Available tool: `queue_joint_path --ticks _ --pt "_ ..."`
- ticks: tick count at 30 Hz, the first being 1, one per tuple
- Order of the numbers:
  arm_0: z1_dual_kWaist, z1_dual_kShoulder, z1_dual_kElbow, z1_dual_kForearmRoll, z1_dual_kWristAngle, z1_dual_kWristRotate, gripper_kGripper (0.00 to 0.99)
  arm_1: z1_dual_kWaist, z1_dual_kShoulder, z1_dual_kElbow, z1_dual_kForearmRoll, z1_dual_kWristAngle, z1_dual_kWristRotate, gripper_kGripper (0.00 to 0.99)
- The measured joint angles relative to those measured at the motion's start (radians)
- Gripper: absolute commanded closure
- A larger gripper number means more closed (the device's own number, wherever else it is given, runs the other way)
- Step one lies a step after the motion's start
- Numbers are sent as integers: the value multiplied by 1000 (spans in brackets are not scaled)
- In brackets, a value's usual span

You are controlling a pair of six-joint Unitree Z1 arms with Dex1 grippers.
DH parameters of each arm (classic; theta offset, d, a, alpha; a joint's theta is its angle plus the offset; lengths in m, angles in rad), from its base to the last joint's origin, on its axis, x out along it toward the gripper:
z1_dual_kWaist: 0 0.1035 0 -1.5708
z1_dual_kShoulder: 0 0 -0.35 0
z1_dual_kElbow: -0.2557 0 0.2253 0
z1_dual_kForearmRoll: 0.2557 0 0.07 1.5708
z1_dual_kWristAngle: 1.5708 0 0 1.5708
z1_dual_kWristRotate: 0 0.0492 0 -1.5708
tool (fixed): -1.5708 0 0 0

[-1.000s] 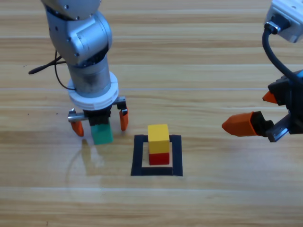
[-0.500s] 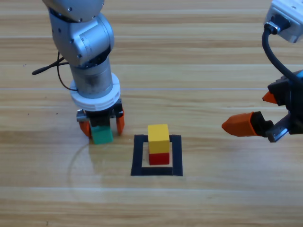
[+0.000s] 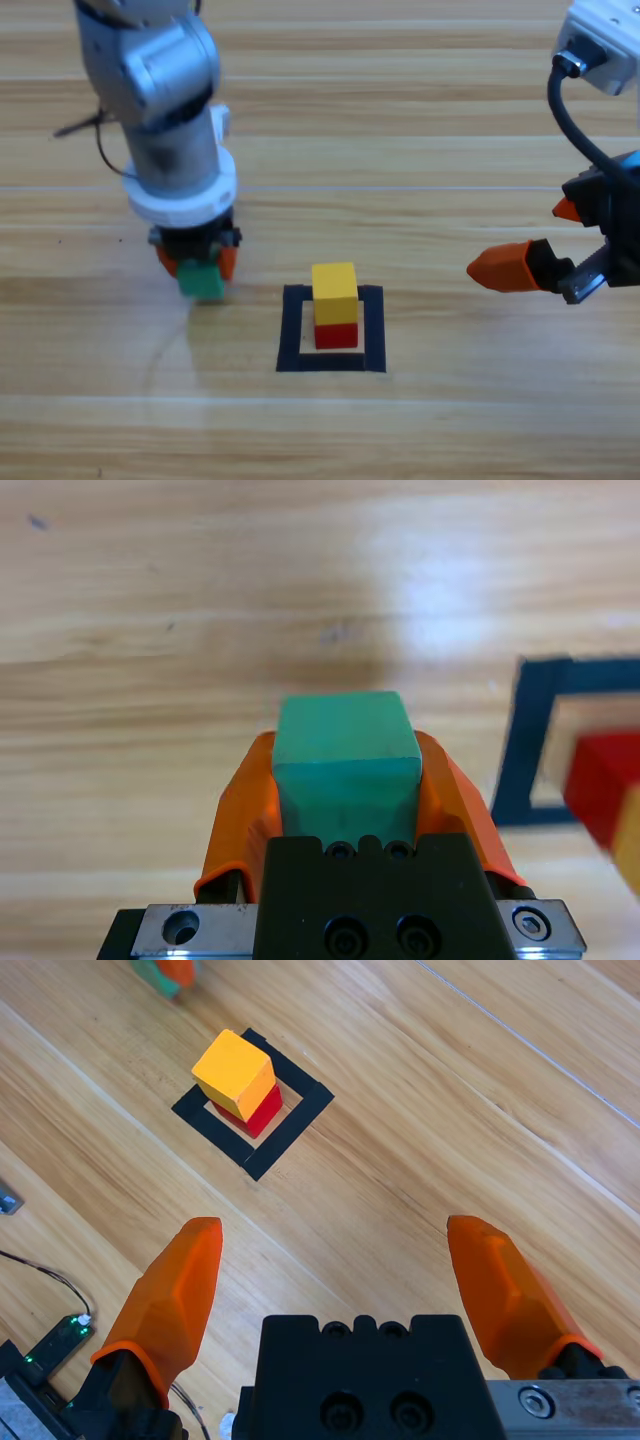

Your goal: Stack the blocks in the rectangular block: red at the bottom, yellow in the middle, green on top

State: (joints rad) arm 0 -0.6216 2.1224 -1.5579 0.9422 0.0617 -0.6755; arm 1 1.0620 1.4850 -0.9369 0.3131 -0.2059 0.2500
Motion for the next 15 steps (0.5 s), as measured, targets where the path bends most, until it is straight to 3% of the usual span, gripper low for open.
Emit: queue_joint_path --ticks 2,9,15 --pt "0 -62 -56 75 4 75 970 0 5 0 0 0 0 4" --pt "0 -312 -91 109 -4 243 972 0 25 0 0 0 0 4" --pt "-32 -354 -91 114 -14 230 972 0 31 0 0 0 0 4"
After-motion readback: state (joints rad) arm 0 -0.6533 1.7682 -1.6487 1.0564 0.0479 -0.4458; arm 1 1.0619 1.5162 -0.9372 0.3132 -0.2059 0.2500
